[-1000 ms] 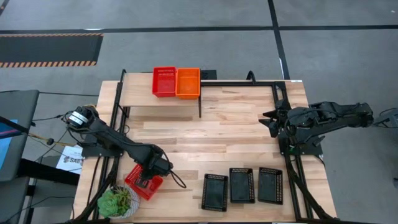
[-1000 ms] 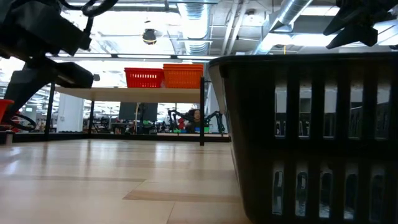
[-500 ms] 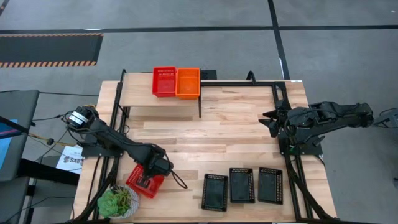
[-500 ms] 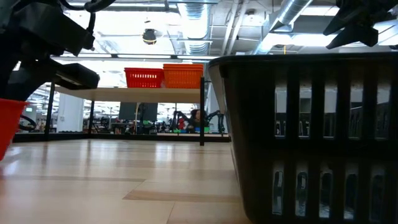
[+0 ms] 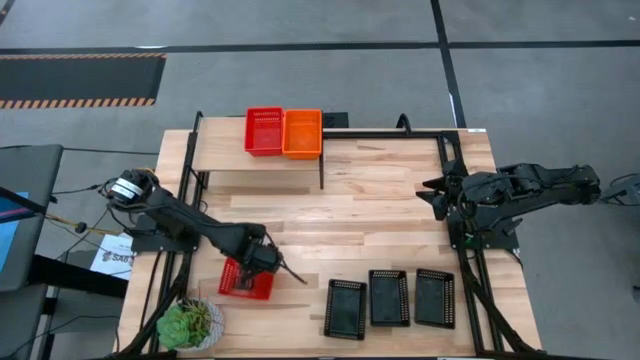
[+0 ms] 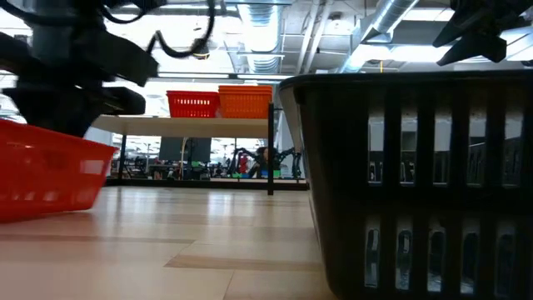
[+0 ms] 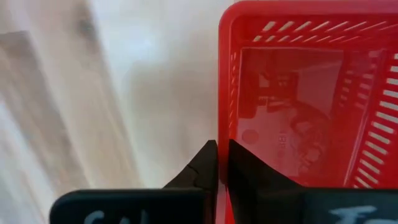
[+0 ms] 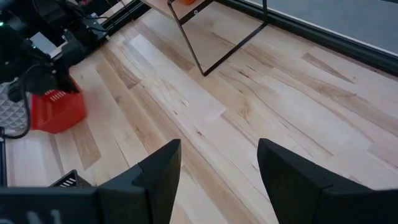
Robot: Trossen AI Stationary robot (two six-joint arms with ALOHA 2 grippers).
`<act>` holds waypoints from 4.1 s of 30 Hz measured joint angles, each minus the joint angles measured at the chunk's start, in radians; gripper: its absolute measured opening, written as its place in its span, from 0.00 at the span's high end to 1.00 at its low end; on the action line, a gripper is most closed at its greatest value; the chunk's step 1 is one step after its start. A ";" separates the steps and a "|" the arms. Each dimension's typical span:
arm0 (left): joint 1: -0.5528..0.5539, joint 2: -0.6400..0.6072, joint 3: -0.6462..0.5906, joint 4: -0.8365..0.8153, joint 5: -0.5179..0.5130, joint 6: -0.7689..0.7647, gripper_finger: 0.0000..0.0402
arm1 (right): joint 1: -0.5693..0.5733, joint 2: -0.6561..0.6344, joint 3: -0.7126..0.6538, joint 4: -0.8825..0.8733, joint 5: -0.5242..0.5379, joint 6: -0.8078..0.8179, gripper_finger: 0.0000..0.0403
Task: Stack baskets on shelf by color
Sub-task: Stack the red bin on top of the other red bins on the shelf
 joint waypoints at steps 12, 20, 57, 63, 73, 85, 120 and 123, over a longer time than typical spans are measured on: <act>0.159 0.003 -0.002 0.193 -0.154 0.067 0.97 | 0.000 0.000 0.000 0.000 0.001 0.001 0.42; 0.315 0.003 0.006 0.317 -0.155 -0.227 0.98 | 0.000 0.000 0.000 0.001 0.004 0.019 0.42; 0.660 -0.007 1.071 -0.071 -0.433 -0.232 0.99 | 0.000 0.000 0.000 0.000 0.008 0.026 0.42; 0.783 -0.007 1.123 -0.205 -0.519 -0.225 0.99 | 0.000 0.000 0.000 0.000 0.008 0.026 0.42; 1.042 -0.005 1.076 -0.435 -0.465 -0.435 0.99 | 0.000 0.000 0.000 0.000 0.036 0.026 0.42; 1.196 -0.005 0.851 -0.343 -0.242 -0.437 0.99 | 0.000 0.000 0.000 0.000 0.054 0.026 0.42; 1.210 -0.005 0.720 -0.409 0.021 -0.489 0.99 | 0.000 0.000 0.000 -0.028 0.053 0.026 0.42; 1.210 -0.005 0.720 -0.409 0.020 -0.484 0.99 | 0.000 0.000 0.000 -0.028 0.053 0.026 0.42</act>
